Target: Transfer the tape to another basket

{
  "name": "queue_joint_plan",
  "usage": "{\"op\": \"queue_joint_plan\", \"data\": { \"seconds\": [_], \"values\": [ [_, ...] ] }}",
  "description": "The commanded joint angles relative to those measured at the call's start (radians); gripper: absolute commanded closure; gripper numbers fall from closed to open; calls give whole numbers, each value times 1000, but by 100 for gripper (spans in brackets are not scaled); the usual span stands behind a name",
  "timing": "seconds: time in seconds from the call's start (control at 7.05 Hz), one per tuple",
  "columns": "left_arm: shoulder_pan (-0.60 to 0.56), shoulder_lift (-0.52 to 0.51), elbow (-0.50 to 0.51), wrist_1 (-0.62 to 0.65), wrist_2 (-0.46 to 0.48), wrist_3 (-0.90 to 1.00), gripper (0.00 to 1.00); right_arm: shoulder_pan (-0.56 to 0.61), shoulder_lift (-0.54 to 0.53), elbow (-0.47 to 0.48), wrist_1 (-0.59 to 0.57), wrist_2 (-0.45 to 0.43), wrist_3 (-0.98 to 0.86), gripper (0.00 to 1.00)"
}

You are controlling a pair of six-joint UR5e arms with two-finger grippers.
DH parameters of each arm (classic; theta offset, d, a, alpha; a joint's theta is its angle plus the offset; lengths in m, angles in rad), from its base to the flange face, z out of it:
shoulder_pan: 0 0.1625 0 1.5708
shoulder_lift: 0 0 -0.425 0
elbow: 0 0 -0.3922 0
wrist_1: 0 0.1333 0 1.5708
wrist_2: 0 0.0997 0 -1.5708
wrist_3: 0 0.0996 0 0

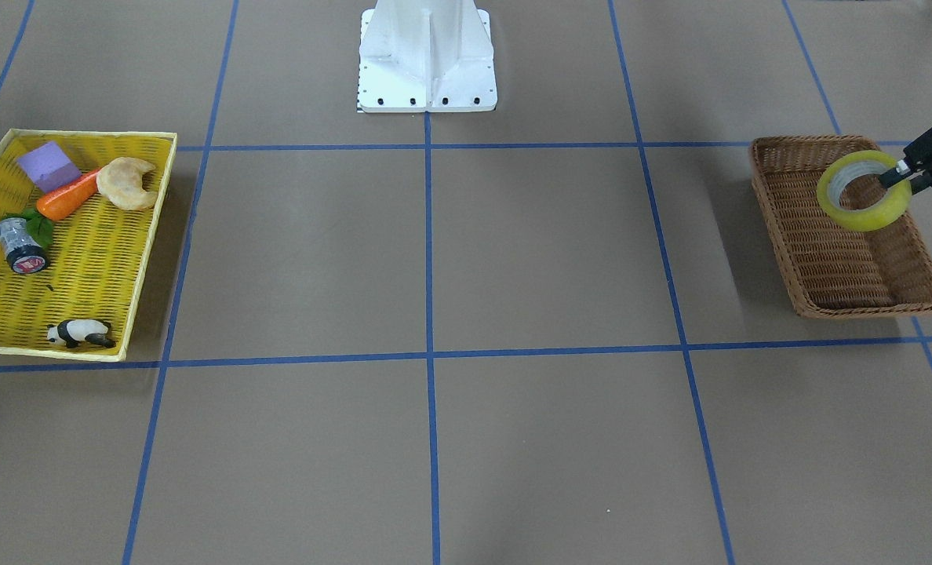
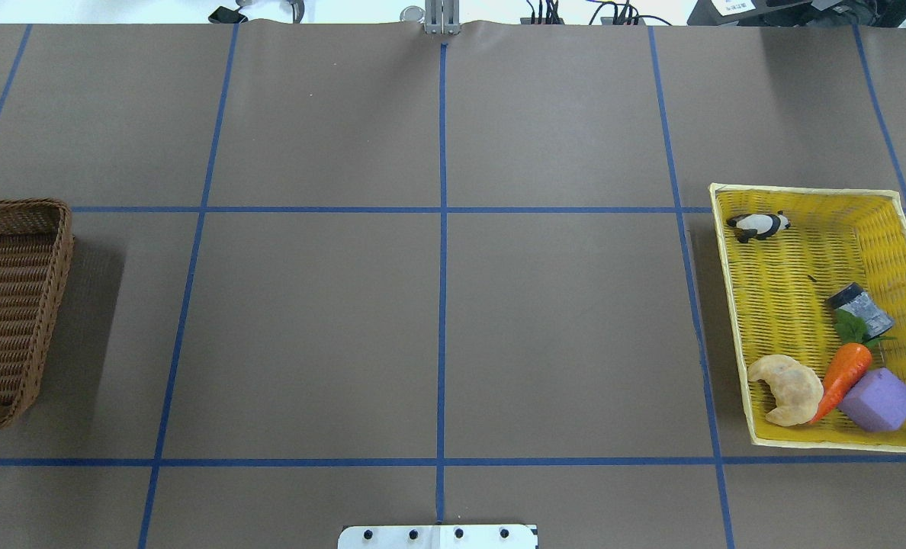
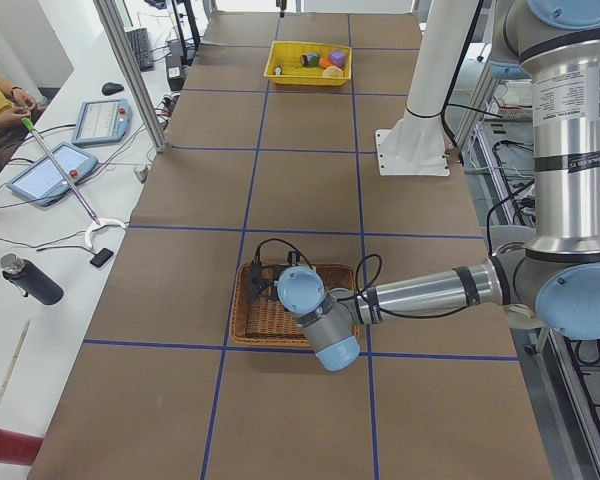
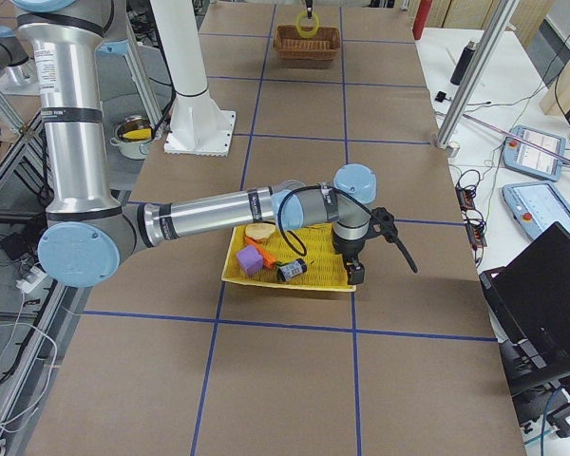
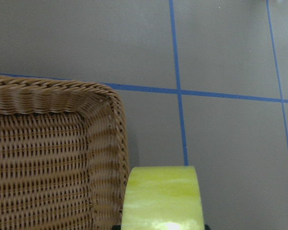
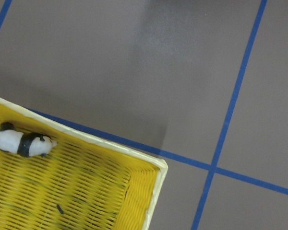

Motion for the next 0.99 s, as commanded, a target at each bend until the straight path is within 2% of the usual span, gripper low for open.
{"op": "queue_joint_plan", "data": {
  "seconds": [0.0,0.14,0.28,0.43,0.85],
  "values": [
    [0,-29,99,-106,24,2,95,10,-19,-5,4,7,-15,0],
    [1,-30,97,-142,82,2,77,10,-19,-5,4,7,-15,0],
    [4,-30,96,-148,99,2,55,10,-19,-8,4,7,-13,0],
    [4,-30,96,-150,109,2,1,10,-19,-11,5,7,-13,0],
    [4,-41,94,-148,113,2,1,10,-19,-11,7,6,-12,0]
  ]
}}
